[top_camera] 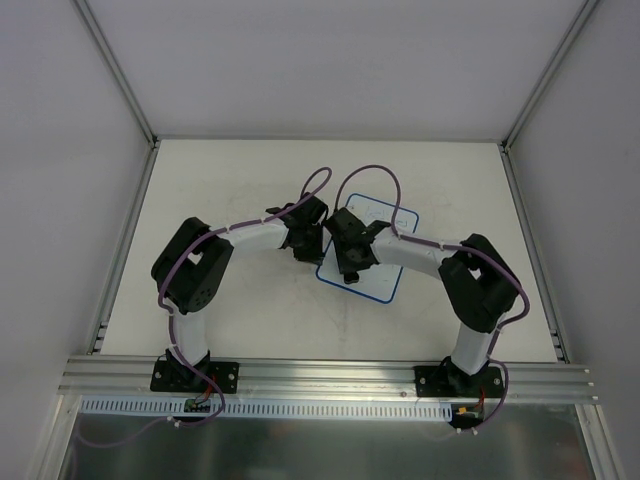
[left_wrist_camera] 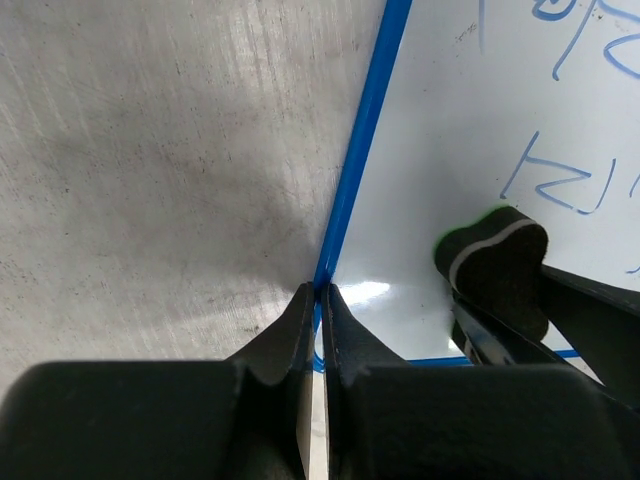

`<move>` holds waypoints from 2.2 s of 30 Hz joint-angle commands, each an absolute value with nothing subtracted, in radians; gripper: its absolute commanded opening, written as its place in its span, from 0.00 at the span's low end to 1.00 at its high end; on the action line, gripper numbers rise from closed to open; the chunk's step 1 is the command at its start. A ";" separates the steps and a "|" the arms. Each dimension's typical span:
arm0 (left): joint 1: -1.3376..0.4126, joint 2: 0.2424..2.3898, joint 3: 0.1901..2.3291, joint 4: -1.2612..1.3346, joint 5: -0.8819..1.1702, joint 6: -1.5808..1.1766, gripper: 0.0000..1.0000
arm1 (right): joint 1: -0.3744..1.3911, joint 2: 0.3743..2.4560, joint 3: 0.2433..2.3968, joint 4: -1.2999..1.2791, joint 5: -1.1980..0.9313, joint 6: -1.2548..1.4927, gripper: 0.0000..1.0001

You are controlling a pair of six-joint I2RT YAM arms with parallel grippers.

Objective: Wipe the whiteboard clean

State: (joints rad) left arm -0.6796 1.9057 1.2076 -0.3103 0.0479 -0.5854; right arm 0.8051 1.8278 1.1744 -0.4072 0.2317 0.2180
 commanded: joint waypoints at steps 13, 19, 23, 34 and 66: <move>-0.686 2.003 1.147 -0.465 0.006 -0.568 0.00 | 0.614 1.592 0.831 -0.523 0.212 0.256 0.00; -0.686 2.002 1.151 -0.465 0.018 -0.568 0.00 | 0.644 1.637 0.922 -0.434 0.140 0.245 0.00; -0.687 2.002 1.147 -0.465 0.023 -0.571 0.00 | 0.710 1.724 1.049 -0.426 0.134 0.238 0.00; -0.684 1.990 1.126 -0.465 0.006 -0.580 0.00 | 0.706 1.812 1.069 -0.426 0.164 0.264 0.00; -0.663 1.887 1.052 -0.463 -0.005 -0.604 0.09 | 0.673 1.601 0.883 -0.511 0.014 0.344 0.00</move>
